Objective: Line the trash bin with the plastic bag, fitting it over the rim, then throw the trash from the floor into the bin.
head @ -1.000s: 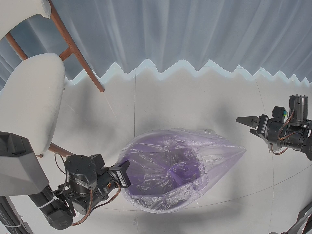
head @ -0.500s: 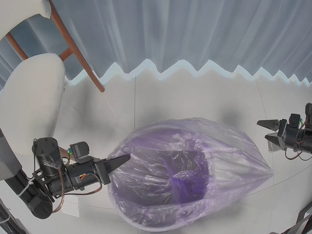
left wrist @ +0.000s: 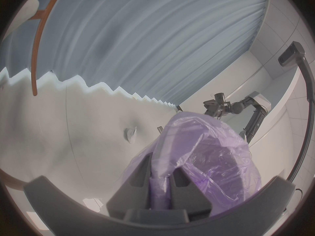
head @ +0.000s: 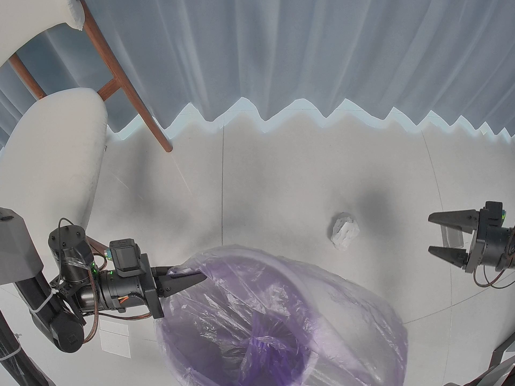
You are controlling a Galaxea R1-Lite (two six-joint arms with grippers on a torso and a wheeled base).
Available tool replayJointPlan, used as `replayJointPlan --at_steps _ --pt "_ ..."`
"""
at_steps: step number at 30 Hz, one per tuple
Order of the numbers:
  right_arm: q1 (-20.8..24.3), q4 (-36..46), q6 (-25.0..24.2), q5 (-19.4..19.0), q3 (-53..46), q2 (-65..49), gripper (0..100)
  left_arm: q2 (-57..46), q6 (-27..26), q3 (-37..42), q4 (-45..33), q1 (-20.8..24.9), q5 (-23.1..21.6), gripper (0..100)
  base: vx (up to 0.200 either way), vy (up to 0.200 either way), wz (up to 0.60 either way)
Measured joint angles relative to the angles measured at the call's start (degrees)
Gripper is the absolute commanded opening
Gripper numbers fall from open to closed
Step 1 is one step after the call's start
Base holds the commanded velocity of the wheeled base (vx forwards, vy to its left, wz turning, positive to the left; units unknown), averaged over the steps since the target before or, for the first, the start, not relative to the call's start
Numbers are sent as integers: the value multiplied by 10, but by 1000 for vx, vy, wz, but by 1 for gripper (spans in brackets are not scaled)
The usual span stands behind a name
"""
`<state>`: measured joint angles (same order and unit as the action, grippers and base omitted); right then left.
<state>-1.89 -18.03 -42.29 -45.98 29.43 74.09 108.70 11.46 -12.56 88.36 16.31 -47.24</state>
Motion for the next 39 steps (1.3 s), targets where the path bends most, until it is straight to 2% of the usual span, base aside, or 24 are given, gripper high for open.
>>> replayJointPlan --at_steps 5,12,18,25,28,34,35,39 --pt "70 14 -19 -8 -54 -41 100 17 11 -5 3 0 -7 0 0 0 0" --pt "154 19 27 -11 -149 -66 100 23 30 -14 4 2 -15 0 0 0 0" --pt "168 2 49 -12 -165 -29 100 19 33 -15 4 9 -16 0 0 0 0" --pt "165 -120 48 -11 -152 59 100 10 34 -15 4 18 -16 0 0 0 0" --pt "165 -150 23 -11 -144 89 100 6 34 -15 4 21 -16 0 0 0 0" --pt "183 -154 -75 -11 -114 113 100 1 34 -14 4 26 -16 0 0 0 0" --pt "190 -154 -90 -11 -109 113 0 1 35 -14 4 28 -16 0 0 0 0" --pt "222 -155 -133 -10 -96 109 0 -3 46 -15 4 34 -16 0 0 0 0"
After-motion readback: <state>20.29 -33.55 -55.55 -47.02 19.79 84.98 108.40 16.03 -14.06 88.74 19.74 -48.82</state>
